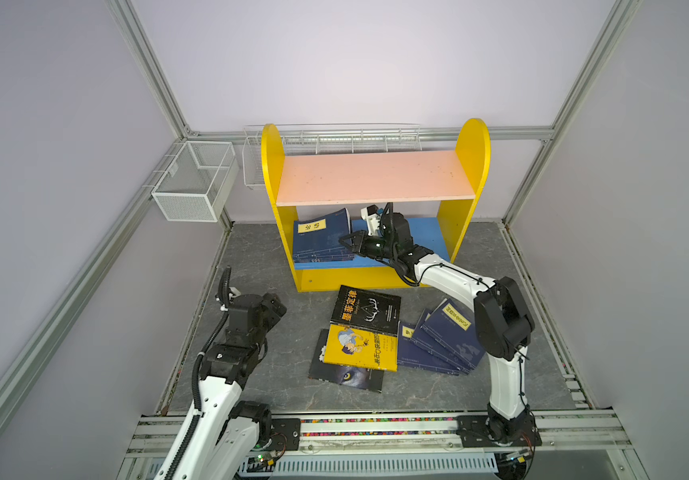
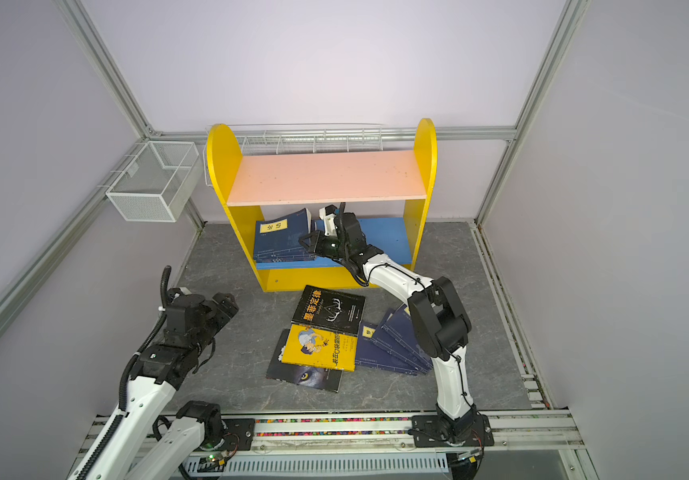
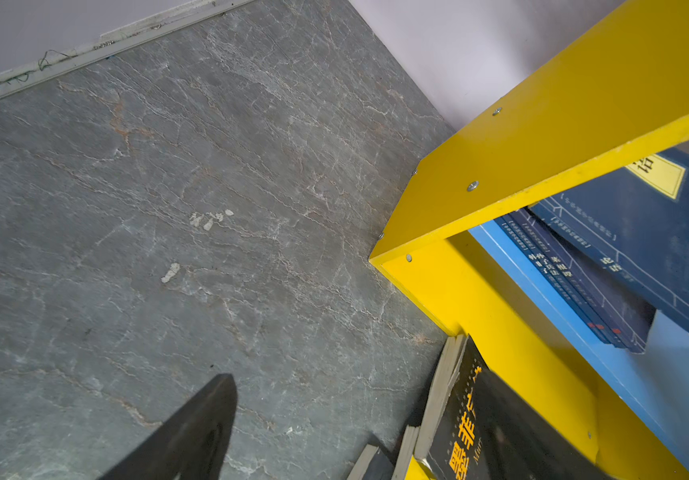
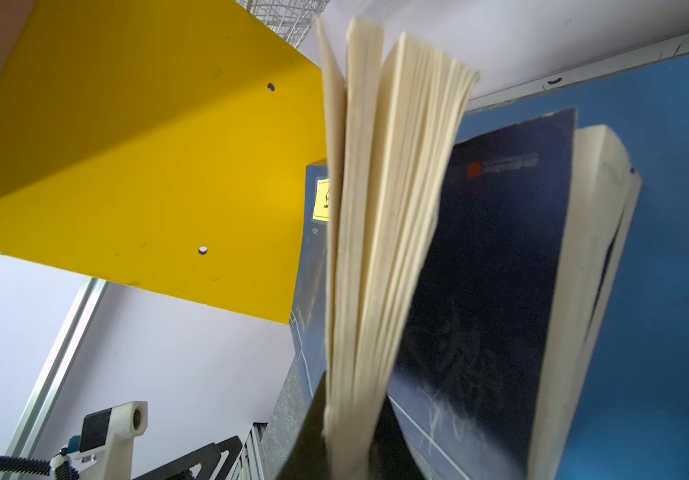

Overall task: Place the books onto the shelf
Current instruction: 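Press the book flat onto the shelf books with the right gripper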

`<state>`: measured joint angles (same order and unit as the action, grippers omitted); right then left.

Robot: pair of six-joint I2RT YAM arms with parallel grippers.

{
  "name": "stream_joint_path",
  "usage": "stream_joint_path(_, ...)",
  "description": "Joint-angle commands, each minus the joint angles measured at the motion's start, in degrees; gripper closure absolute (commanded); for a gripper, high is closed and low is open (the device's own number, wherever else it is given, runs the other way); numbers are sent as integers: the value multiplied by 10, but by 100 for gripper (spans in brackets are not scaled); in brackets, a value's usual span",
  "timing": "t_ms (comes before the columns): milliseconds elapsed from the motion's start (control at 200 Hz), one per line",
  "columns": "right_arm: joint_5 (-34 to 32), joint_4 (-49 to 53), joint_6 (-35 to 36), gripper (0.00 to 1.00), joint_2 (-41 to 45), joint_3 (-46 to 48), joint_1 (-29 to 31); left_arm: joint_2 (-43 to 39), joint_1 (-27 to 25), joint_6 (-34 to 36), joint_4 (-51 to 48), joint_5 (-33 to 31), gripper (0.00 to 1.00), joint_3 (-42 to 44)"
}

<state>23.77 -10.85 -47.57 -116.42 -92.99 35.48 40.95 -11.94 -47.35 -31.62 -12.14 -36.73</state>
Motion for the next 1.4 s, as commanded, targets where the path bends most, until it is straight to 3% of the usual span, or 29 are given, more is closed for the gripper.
stream_joint_path(0, -17, 45, 36, 78, -9, -33, 9, -1, 3, -4, -5, -2, 11, 6)
stream_joint_path(300, -120, 218, 131, 41, -12, -111, 37, 3, 3, -10, -1, 4, 11, 10)
stream_joint_path(555, -205, 326, 208, 24, -17, -185, 39, 2, 3, -9, 0, 7, 11, 11)
stream_joint_path(685, -222, 348, 248, 19, -17, -197, 39, 3, 4, -8, 3, 9, 11, 12)
stream_joint_path(1055, -189, 384, 399, 11, 24, -140, 42, 5, 3, -6, 3, 9, 11, 12)
stream_joint_path(1395, -195, 412, 461, 13, 7, -122, 55, 10, 3, -6, 6, 10, 11, 10)
